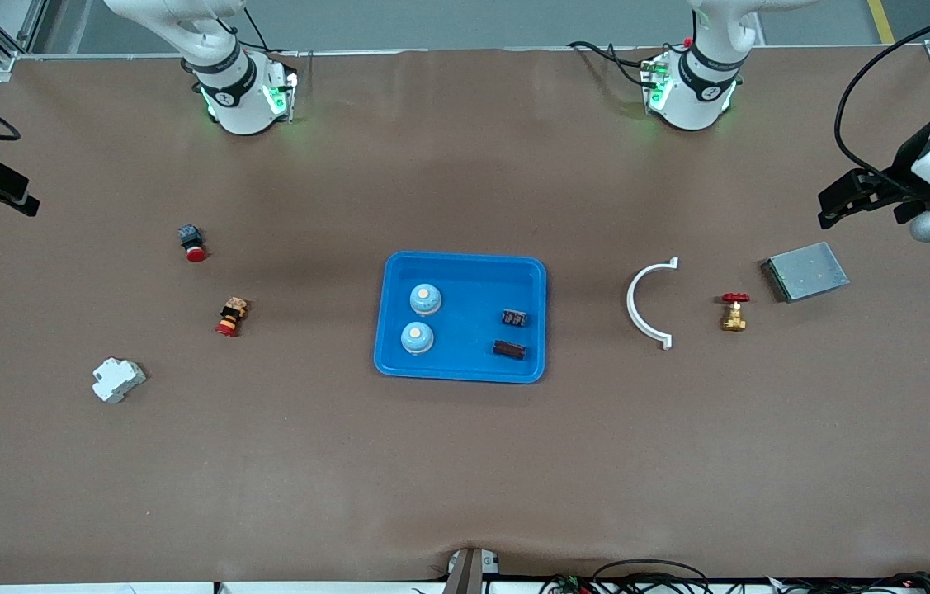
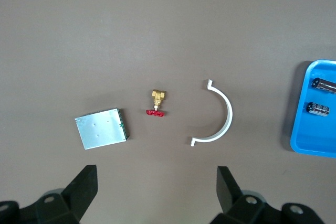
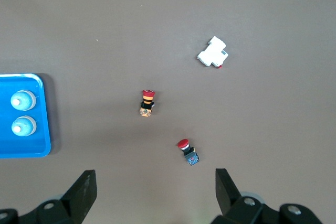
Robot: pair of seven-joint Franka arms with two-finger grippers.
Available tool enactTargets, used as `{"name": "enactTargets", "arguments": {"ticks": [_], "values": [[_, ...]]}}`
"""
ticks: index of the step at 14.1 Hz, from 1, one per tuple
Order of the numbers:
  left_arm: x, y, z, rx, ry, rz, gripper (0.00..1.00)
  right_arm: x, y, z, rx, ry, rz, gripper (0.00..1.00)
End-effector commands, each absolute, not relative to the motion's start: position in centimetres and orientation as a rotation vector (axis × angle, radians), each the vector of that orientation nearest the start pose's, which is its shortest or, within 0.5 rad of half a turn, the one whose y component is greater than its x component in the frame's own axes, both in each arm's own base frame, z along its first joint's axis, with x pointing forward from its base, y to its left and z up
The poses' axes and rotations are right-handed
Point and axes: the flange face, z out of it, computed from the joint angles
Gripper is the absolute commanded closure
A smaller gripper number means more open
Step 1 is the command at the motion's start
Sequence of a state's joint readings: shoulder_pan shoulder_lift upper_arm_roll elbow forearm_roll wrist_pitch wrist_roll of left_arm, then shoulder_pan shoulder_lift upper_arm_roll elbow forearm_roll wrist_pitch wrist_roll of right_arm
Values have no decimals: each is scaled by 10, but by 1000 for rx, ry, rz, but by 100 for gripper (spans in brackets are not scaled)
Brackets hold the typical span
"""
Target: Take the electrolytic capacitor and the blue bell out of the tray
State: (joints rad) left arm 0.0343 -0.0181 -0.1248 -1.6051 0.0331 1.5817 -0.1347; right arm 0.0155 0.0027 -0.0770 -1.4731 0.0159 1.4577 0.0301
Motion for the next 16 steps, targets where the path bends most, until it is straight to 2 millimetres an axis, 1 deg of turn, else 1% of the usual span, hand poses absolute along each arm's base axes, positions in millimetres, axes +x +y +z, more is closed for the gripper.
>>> {"name": "enactTargets", "arguments": {"ticks": [1,6,11,16], "values": [[550,-47,623,-3113,-43,-2,0,539,-33,666,-3124,148,24,0],[550,-47,624,-3113,-52,-2,0,539,-33,666,-3124,151,24,0],[551,-39,625,-3119,-81,-6,0,539,-33,666,-3124,151,24,0],[557,-39,610,-3124,-91,38,0,539,-34,666,-3125,154,24,0]]}}
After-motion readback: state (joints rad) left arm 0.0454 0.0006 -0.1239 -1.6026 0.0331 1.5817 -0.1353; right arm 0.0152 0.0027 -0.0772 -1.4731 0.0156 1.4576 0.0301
